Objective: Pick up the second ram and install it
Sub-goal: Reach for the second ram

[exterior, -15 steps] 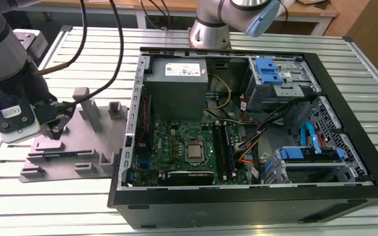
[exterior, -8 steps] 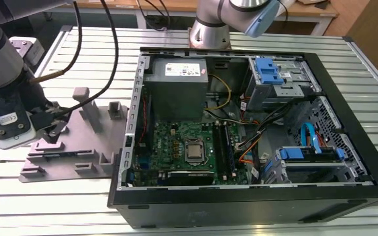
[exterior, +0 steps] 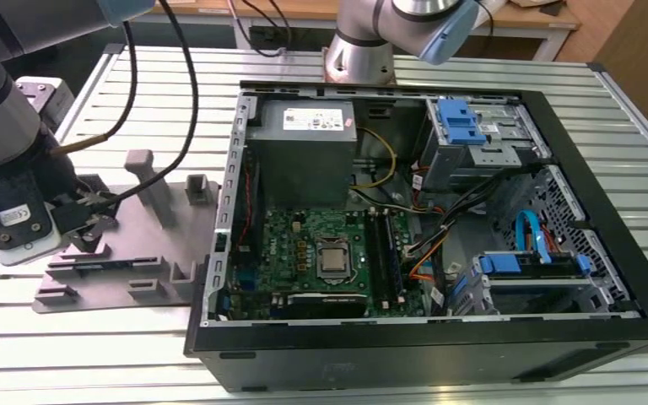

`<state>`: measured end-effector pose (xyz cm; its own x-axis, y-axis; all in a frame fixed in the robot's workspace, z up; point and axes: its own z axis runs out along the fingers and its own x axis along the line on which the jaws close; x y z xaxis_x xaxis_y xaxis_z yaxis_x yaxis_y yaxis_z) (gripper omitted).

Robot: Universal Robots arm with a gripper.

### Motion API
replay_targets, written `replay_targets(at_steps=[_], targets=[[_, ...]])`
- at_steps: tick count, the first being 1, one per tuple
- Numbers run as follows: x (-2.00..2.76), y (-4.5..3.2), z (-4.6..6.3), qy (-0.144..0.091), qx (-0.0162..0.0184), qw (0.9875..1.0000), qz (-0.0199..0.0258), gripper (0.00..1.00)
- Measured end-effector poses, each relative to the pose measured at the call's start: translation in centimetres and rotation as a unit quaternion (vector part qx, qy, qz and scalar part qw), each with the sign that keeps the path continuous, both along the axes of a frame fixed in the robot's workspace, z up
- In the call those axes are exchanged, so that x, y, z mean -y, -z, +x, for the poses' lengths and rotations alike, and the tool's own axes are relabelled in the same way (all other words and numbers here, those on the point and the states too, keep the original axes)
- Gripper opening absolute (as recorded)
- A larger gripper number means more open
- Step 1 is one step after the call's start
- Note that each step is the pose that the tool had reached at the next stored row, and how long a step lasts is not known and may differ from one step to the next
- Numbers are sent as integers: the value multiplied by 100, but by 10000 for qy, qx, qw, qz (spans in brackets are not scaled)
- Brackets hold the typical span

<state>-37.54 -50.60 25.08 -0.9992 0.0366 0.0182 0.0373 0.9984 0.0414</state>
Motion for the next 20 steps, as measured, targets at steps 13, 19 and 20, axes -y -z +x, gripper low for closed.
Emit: replay_targets(at_steps=[13,19,20], targets=[[0,224,-36,0,0,10000,0,7],[0,234,-36,0,0,10000,0,7],[0,234,-36,0,0,10000,0,7]])
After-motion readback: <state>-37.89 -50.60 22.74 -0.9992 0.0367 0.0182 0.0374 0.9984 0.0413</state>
